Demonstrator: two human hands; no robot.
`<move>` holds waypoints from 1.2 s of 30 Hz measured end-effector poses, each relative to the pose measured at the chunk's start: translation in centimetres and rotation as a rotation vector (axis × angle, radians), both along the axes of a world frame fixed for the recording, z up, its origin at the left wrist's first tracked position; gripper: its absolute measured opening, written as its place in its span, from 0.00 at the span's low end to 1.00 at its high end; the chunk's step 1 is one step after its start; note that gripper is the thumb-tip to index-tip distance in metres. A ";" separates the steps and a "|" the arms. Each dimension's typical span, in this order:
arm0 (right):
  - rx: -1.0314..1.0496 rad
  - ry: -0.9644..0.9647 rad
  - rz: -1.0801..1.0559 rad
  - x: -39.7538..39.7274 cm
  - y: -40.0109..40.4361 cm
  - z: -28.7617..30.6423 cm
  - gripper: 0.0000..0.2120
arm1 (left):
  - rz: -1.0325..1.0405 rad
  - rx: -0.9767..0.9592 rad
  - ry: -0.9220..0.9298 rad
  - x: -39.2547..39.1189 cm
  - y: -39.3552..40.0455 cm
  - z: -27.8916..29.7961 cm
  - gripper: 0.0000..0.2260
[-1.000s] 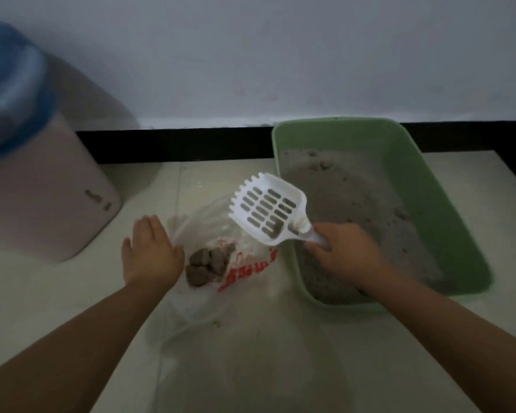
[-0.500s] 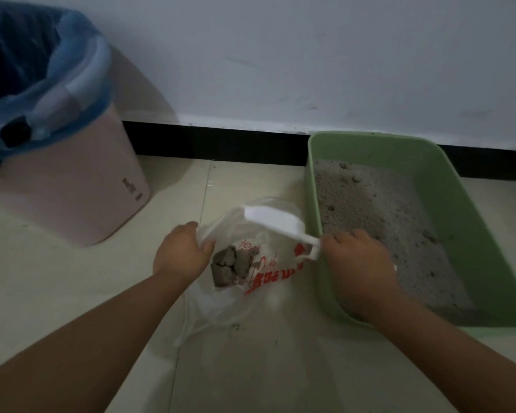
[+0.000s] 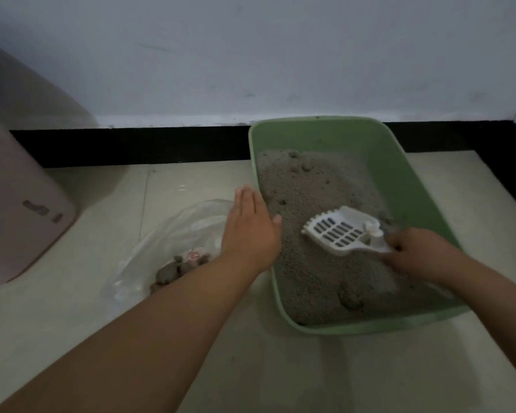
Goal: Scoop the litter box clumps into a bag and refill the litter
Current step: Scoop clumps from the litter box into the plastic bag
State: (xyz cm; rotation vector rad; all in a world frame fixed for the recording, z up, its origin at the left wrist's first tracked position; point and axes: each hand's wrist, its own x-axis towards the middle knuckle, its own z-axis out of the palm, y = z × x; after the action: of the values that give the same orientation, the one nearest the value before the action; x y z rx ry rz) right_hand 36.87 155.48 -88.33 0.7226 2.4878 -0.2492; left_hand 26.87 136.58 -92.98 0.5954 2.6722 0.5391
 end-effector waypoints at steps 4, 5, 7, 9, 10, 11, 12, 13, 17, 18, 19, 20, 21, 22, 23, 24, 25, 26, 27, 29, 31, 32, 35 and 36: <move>-0.125 -0.086 0.111 -0.3 -0.1 -1.0 0.15 | 0.062 0.006 -0.052 0.5 2.0 -1.3 0.28; -0.143 -0.076 0.130 -0.7 -0.1 -1.6 0.17 | 0.077 0.005 -0.033 0.6 2.1 -1.6 0.28; -0.157 -0.039 0.131 -1.6 -0.6 -3.2 0.18 | 0.084 -0.015 0.010 0.7 2.1 -1.8 0.27; -0.178 -0.016 0.097 -2.8 -1.2 -4.7 0.15 | 0.080 -0.024 0.026 0.8 2.2 -1.9 0.27; -0.173 -0.007 0.086 -3.4 -1.5 -5.2 0.12 | 0.081 -0.020 0.029 0.8 2.2 -2.0 0.27; -0.167 0.004 0.074 -3.9 -1.8 -5.6 0.11 | 0.082 -0.012 0.028 0.8 2.3 -2.0 0.27; -0.163 0.024 0.054 -4.2 -2.0 -6.1 0.10 | 0.082 -0.002 0.029 0.8 2.3 -2.1 0.27; -0.162 0.043 0.022 -4.5 -2.3 -6.5 0.09 | 0.082 0.009 0.032 0.8 2.3 -2.2 0.27; -0.206 0.147 -0.154 -5.8 -4.6 -8.8 0.12 | 0.082 0.048 0.045 0.8 2.3 -2.6 0.26; -0.220 0.181 -0.190 -6.5 -5.2 -9.3 0.12 | 0.084 0.055 0.050 0.8 2.3 -2.7 0.28; -0.231 0.223 -0.218 -7.2 -5.8 -9.7 0.13 | 0.085 0.059 0.052 0.8 2.3 -2.8 0.31; -0.233 0.268 -0.233 -7.8 -6.0 -10.1 0.13 | 0.090 0.061 0.053 0.8 2.3 -2.9 0.32; -0.233 0.311 -0.244 -8.4 -6.0 -10.5 0.13 | 0.095 0.065 0.054 0.8 2.3 -2.9 0.33; -0.229 0.345 -0.254 -8.7 -5.9 -10.9 0.13 | 0.099 0.066 0.056 0.8 2.3 -2.9 0.32; -0.221 0.374 -0.259 -9.0 -5.8 -11.1 0.13 | 0.105 0.066 0.060 0.7 2.4 -2.9 0.31; -0.218 0.397 -0.259 -9.1 -5.7 -11.3 0.13 | 0.111 0.059 0.060 0.7 2.4 -2.9 0.28; -0.224 0.419 -0.255 -9.1 -5.5 -11.4 0.13 | 0.116 0.047 0.059 0.6 2.4 -2.9 0.26; -0.235 0.438 -0.255 -9.1 -5.4 -11.4 0.13 | 0.122 0.036 0.056 0.6 2.4 -2.8 0.25; -0.248 0.455 -0.255 -8.9 -5.3 -11.4 0.13 | 0.124 0.026 0.053 0.6 2.3 -2.8 0.25; -0.259 0.475 -0.241 -8.7 -4.9 -11.2 0.14 | 0.123 0.018 0.060 0.6 2.3 -2.6 0.26; -0.258 0.496 -0.218 -8.2 -4.7 -10.8 0.14 | 0.123 0.006 0.058 0.7 2.2 -2.5 0.25; -0.258 0.508 -0.214 -7.9 -4.6 -10.6 0.14 | 0.123 -0.002 0.056 0.7 2.2 -2.5 0.25; -0.215 0.551 -0.189 -6.9 -3.7 -9.6 0.14 | 0.120 -0.007 0.057 0.7 2.2 -2.3 0.25; -0.197 0.561 -0.182 -6.4 -3.2 -9.2 0.13 | 0.116 -0.009 0.060 0.7 2.2 -2.3 0.25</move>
State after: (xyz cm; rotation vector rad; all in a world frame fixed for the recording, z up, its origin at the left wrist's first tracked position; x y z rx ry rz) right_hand 30.44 152.24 -97.50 0.8897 2.8530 -0.8548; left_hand 27.58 138.82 -95.28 0.4631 2.7775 0.5482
